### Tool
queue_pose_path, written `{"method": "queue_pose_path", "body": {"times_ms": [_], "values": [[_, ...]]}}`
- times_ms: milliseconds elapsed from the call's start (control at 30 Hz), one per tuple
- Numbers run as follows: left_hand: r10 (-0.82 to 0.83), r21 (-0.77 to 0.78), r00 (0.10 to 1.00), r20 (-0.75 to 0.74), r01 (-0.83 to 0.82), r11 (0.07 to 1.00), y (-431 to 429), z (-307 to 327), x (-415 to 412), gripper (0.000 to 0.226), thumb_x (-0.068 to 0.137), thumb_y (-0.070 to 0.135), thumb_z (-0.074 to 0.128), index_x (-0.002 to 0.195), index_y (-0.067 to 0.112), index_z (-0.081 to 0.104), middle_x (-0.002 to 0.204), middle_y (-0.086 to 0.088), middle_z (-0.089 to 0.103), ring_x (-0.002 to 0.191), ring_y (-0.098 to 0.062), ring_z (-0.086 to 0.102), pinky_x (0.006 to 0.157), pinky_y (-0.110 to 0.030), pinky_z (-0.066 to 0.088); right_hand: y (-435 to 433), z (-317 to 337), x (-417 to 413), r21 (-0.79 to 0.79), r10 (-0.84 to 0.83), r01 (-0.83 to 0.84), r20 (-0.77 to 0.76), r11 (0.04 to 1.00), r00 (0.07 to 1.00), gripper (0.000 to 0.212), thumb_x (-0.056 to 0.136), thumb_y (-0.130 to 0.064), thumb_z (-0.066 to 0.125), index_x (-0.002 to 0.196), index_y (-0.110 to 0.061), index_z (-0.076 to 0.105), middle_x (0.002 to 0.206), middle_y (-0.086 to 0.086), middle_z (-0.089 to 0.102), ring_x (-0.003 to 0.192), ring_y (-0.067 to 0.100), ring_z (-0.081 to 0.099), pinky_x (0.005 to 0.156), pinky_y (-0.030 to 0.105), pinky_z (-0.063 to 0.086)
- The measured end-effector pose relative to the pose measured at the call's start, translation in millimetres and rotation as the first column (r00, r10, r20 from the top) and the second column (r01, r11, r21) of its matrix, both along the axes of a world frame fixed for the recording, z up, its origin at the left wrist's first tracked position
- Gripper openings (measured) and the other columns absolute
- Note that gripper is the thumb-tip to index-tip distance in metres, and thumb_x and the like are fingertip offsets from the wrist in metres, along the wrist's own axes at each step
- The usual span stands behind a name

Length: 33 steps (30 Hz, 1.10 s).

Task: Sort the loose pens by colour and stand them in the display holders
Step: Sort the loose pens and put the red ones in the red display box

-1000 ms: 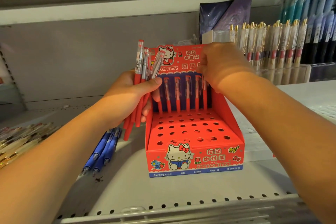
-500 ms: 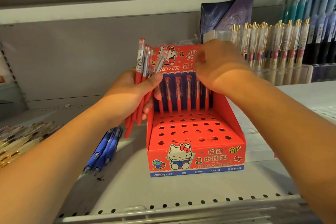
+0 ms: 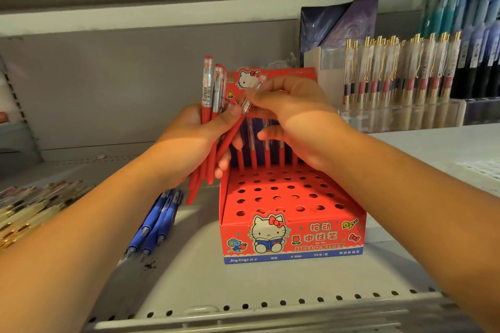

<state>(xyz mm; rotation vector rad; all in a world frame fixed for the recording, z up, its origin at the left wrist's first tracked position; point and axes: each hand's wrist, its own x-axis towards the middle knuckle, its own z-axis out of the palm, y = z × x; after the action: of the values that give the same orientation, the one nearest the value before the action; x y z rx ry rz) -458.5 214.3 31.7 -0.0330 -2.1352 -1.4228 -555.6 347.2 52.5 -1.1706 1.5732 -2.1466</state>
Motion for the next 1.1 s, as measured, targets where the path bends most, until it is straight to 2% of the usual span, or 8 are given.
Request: {"method": "queue_pose_path", "body": {"times_ms": [100,167,267,433,600,733,800,1100], "values": [[0.045,0.048,0.999,0.010,-0.046,0.998,-2,1,-1,0.044,0.090,0.051,0.056,0.066,0.016,0.066,0.057,-0.012,0.061,0.035,-0.025,0.050,0.036,-0.026,0.042,0,2,0,-0.095,0.040,-0.032,0.087,0.995,0.995,0.013,0.091,-0.010,0.066,0.087,-0.014,0.055,0.090,0.010,0.075,0.076,0.020,0.073,0.041,0.021,0.046],[0.103,0.061,0.994,0.023,-0.105,0.993,-3,1,-3,0.043,0.098,0.045,0.052,0.074,0.011,0.063,0.053,-0.009,0.061,0.034,-0.023,0.051,0.034,-0.025,0.041,-1,5,-1,-0.149,-0.014,0.028,0.095,0.988,0.995,0.014,0.092,-0.007,0.065,0.089,-0.014,0.053,0.087,0.010,0.074,0.070,0.020,0.072,0.042,0.022,0.048],[0.177,0.096,0.984,-0.028,-0.173,0.980,-4,1,-6,0.029,0.100,0.037,0.054,0.084,0.013,0.057,0.055,-0.004,0.061,0.036,-0.021,0.052,0.034,-0.025,0.041,-3,10,-4,-0.190,-0.129,0.143,0.084,0.971,0.988,0.023,0.090,0.001,0.064,0.104,-0.011,0.050,0.082,0.009,0.072,0.061,0.017,0.068,0.046,0.029,0.055],[0.300,0.103,0.953,-0.051,-0.293,0.950,-8,2,-10,0.020,0.100,0.030,0.055,0.091,0.012,0.054,0.056,0.005,0.057,0.033,-0.014,0.045,0.031,-0.021,0.035,-4,8,-13,-0.243,-0.248,0.241,0.000,0.940,0.969,0.031,0.091,0.004,0.061,0.095,-0.022,0.045,0.081,0.009,0.069,0.060,0.017,0.066,0.055,0.035,0.060],[0.278,0.096,0.958,-0.071,-0.271,0.958,-9,1,-10,0.016,0.100,0.029,0.056,0.092,0.015,0.053,0.079,-0.002,0.059,0.040,-0.014,0.043,0.034,-0.022,0.035,-8,-1,-21,-0.178,-0.332,0.300,-0.194,0.937,0.923,0.040,0.088,-0.004,0.069,0.091,-0.034,0.043,0.079,0.012,0.065,0.060,0.020,0.069,0.045,0.032,0.055],[0.239,0.063,0.969,-0.058,-0.235,0.970,-10,0,-10,0.021,0.100,0.030,0.056,0.091,0.010,0.055,0.078,-0.008,0.058,0.043,-0.016,0.043,0.036,-0.024,0.035,-14,-11,-23,-0.136,-0.360,0.334,-0.332,0.933,0.872,0.042,0.085,-0.008,0.073,0.096,-0.036,0.043,0.073,0.004,0.055,0.055,0.015,0.065,0.042,0.029,0.055],[0.235,0.052,0.970,-0.060,-0.232,0.971,-10,0,-10,0.022,0.100,0.030,0.056,0.090,0.010,0.055,0.076,-0.007,0.058,0.043,-0.017,0.043,0.036,-0.024,0.035,-17,-14,-24,-0.104,-0.368,0.355,-0.362,0.929,0.856,0.041,0.086,-0.011,0.073,0.096,-0.036,0.043,0.074,0.002,0.053,0.060,0.019,0.067,0.042,0.029,0.055],[0.208,0.057,0.977,-0.041,-0.205,0.977,-7,1,-8,0.023,0.100,0.030,0.055,0.090,0.009,0.055,0.076,-0.011,0.056,0.045,-0.022,0.040,0.037,-0.024,0.035,-21,-21,-28,-0.032,-0.324,0.340,-0.392,0.940,0.861,0.037,0.087,-0.011,0.072,0.100,-0.030,0.043,0.074,-0.002,0.053,0.054,0.005,0.066,0.040,0.025,0.053]]}}
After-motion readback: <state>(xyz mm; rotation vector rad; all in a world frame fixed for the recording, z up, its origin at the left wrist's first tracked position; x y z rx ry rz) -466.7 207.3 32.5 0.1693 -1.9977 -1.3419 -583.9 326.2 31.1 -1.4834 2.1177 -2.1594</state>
